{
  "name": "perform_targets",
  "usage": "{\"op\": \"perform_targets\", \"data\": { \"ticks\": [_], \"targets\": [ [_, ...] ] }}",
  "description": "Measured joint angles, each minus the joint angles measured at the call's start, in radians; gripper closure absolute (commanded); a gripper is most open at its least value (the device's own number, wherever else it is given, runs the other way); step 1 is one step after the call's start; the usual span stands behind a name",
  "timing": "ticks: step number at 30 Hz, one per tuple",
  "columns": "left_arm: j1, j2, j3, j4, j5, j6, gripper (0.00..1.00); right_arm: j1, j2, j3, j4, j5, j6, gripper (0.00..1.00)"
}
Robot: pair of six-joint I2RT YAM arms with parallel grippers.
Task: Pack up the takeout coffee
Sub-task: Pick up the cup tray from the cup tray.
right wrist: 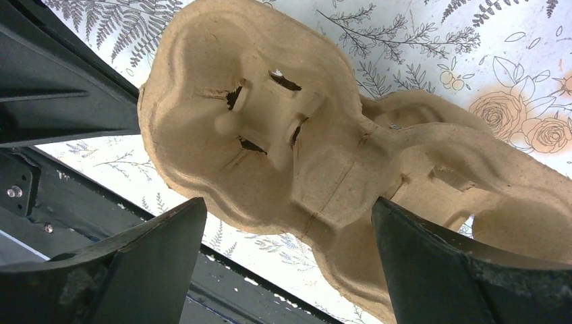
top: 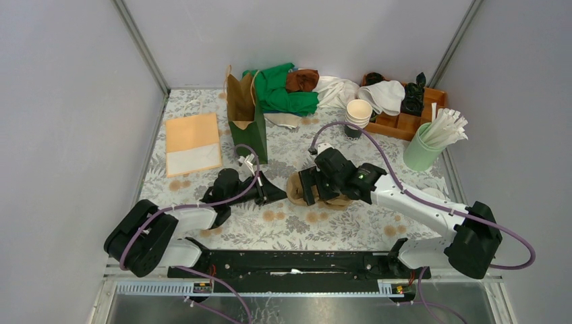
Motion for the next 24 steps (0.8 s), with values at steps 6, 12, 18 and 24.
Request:
{"op": "perform_targets", "data": {
  "ticks": [6, 12, 18, 24],
  "targets": [
    [0.007, -0.007, 0.000, 0.002, 0.004, -0.001, 1.00, -0.002, 0.000, -0.015, 0.018, -0.006, 0.011, 0.09],
    [0.014, -0.010, 0.000, -0.002, 0.005, 0.000, 1.00, -0.012, -0.007, -0.016, 0.021, 0.008, 0.016, 0.30],
    [0.014, -0.009, 0.000, -0.002, 0.008, 0.001, 1.00, -0.019, -0.011, -0.016, 0.033, 0.047, 0.039, 0.28],
    [0.014, -0.009, 0.000, -0.002, 0.016, 0.008, 1.00, -0.019, 0.042, 0.008, 0.050, 0.109, 0.091, 0.34]
  ]
}}
